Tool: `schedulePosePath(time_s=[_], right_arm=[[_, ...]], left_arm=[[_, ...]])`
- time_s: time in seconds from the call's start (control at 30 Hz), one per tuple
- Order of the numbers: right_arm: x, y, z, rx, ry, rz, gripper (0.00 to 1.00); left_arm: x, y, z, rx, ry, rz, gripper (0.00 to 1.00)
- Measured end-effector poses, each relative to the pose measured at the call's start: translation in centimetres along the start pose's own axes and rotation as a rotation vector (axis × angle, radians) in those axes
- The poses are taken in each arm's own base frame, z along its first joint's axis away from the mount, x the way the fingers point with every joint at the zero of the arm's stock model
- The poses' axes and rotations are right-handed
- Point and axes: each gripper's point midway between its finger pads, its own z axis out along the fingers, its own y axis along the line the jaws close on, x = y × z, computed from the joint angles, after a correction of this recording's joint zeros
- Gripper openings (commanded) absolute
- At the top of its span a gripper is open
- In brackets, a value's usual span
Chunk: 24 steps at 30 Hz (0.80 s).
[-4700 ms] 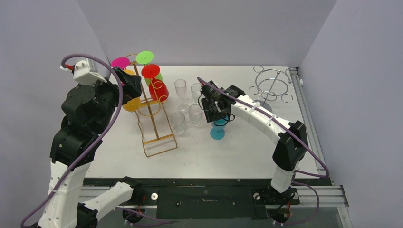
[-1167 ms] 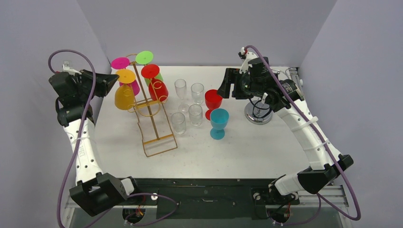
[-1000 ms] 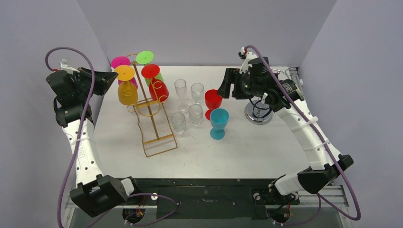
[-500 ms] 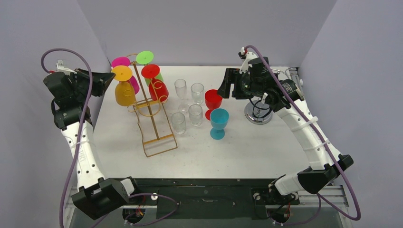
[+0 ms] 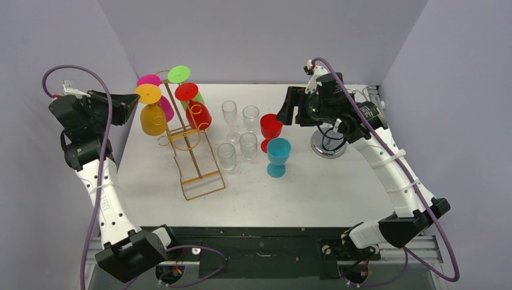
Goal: Take the wine glass off the wine glass rack
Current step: Pick up the wine glass from the wine rack.
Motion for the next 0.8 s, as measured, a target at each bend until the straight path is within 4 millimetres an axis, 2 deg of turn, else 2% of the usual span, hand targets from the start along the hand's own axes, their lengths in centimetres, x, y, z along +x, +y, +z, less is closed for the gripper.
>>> schedulePosePath(time_s=[0.8], right_arm=[[0.0, 0.01, -0.07, 0.0, -0.001, 0.0, 0.66]], left_arm=[[-0.23, 0.12, -0.06, -0.005, -0.009, -0.005, 0.0]])
